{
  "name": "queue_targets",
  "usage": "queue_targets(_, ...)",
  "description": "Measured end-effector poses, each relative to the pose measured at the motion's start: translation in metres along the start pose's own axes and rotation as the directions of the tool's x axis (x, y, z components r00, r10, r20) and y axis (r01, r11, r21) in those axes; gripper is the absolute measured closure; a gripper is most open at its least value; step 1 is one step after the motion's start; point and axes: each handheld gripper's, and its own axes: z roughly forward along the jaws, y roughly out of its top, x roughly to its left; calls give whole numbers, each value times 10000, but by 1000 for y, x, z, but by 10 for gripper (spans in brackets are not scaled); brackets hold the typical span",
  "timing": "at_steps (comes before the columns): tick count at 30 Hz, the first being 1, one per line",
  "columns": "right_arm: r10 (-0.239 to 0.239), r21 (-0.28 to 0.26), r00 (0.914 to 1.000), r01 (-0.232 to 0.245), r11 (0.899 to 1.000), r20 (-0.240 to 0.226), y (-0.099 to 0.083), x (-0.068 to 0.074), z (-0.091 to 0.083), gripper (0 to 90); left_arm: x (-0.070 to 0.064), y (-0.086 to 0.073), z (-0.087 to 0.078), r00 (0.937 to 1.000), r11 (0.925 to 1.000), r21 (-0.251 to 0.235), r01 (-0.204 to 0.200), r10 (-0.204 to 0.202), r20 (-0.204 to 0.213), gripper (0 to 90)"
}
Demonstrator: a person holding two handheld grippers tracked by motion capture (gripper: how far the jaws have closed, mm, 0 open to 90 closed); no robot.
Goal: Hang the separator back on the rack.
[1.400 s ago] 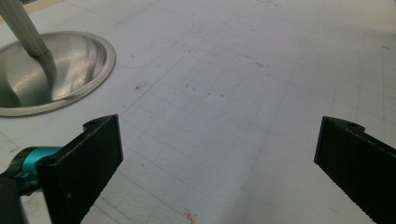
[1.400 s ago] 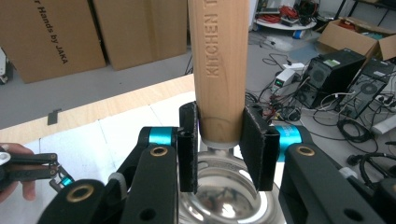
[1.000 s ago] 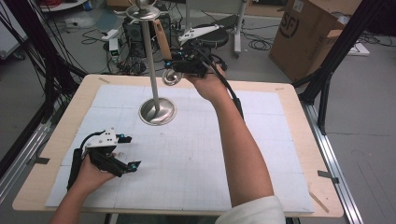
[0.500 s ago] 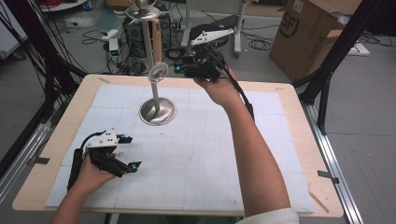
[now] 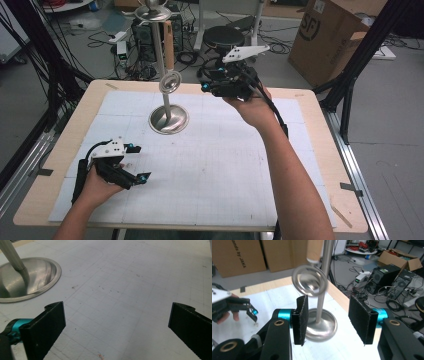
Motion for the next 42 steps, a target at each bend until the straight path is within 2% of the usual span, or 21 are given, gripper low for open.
queue_targets(4,183,-52,9998,-183,9998,19,-10,0,-9,487,-1,0,1,10000,10000,8,14,-14,38,17)
queue_targets(8,195,74,9998,-195,9998,-11,-19,0,-16,470,0,0,2,10000,9999,104,-53,53,36,17)
queue_targets(11,152,66,9999,-152,9999,-11,-23,-1,-23,458,1,-1,2,10000,10000,43,42,-42,29,17)
queue_targets(15,115,-116,9999,-116,9999,-46,-30,-2,-33,448,0,-1,2,10000,10000,95,30,-30,24,17)
queue_targets(19,258,-41,9996,-258,9997,-114,-39,-1,-41,439,0,-1,3,10000,10000,81,37,-37,45,17)
queue_targets(27,483,-236,9985,-489,9985,-271,-64,-2,-56,408,1,-1,3,10000,10000,55,55,-56,42,17)
queue_targets(31,705,-120,9970,-709,9974,-318,-78,-2,-61,395,1,-1,2,10000,10000,52,61,-61,22,17)
queue_targets(42,1096,-383,9916,-1124,9929,-691,-108,3,-72,320,1,0,1,9999,9999,-109,93,-93,57,17)
